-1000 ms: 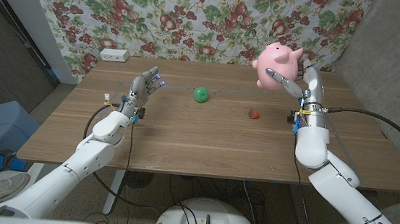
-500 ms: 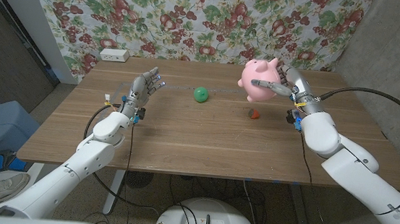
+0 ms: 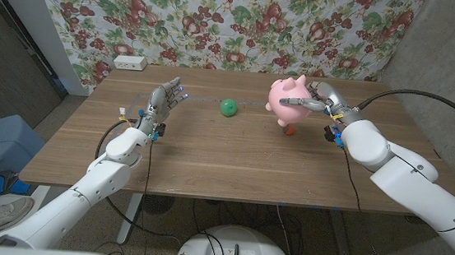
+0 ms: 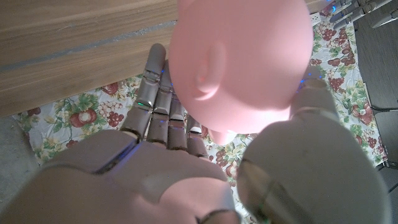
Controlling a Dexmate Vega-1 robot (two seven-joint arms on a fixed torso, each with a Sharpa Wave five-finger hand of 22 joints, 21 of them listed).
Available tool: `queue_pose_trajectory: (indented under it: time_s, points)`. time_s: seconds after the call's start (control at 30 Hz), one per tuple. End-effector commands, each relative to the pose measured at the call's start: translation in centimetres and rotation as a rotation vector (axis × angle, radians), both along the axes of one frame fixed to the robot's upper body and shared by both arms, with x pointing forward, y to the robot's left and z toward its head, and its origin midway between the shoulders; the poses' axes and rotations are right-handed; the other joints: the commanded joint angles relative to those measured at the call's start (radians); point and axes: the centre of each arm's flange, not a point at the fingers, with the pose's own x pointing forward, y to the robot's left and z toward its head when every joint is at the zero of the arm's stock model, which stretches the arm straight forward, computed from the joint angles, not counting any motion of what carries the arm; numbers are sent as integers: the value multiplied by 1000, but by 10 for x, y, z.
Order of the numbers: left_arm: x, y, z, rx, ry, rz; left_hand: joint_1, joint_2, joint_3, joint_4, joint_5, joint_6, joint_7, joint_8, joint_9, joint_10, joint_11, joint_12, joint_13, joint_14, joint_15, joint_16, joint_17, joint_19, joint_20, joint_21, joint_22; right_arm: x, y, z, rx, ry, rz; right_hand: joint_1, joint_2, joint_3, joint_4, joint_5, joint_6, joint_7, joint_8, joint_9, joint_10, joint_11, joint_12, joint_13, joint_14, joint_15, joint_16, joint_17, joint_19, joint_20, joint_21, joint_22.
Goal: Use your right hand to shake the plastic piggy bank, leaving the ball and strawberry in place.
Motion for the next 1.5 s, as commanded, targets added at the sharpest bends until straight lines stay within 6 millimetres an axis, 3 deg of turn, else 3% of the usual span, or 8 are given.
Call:
queue_pose_trajectory:
  time_s: [0.03, 0.53, 1.0, 1.5]
  points:
    - [-1, 1, 0, 1, -1, -1, -2, 40, 4, -4, 3, 3, -4, 4, 4, -4, -3, 3, 4, 12, 1, -1, 2, 6, -1, -3, 4, 1, 1, -1, -15, 34, -6, 53, 178, 296, -9, 215, 564, -151, 47, 160, 388, -362, 144, 244, 283, -414, 32, 429, -120, -115, 4, -2]
    - [0, 4, 2, 3, -4, -2, -1, 40, 5, -6, 3, 3, -5, 3, 4, -4, -3, 3, 4, 13, 1, -1, 2, 7, -1, -5, 4, 2, 4, -2, -15, 18, -40, 56, 179, 289, -8, 218, 566, -154, 46, 160, 386, -362, 146, 251, 283, -414, 28, 432, -120, -115, 5, -2]
    - [3, 5, 3, 6, 1, -6, -1, 40, 5, -8, 3, 4, -4, 4, 4, -5, -3, 2, 4, 13, 1, -1, 2, 9, 0, -7, 4, 6, 6, -14, -12, -59, -216, 59, 181, 277, -8, 215, 563, -155, 44, 159, 390, -364, 143, 247, 285, -416, 25, 423, -120, -119, 5, -2]
    - [4, 1, 4, 14, 6, -8, -1, 40, 6, -10, 2, 4, -6, 4, 4, -5, -3, 3, 4, 14, 2, -1, 2, 10, -1, -10, 4, 5, 7, -31, -38, 8, -229, 61, 182, 273, -7, 216, 562, -155, 43, 158, 389, -365, 141, 247, 284, -416, 21, 427, -119, -118, 6, -2]
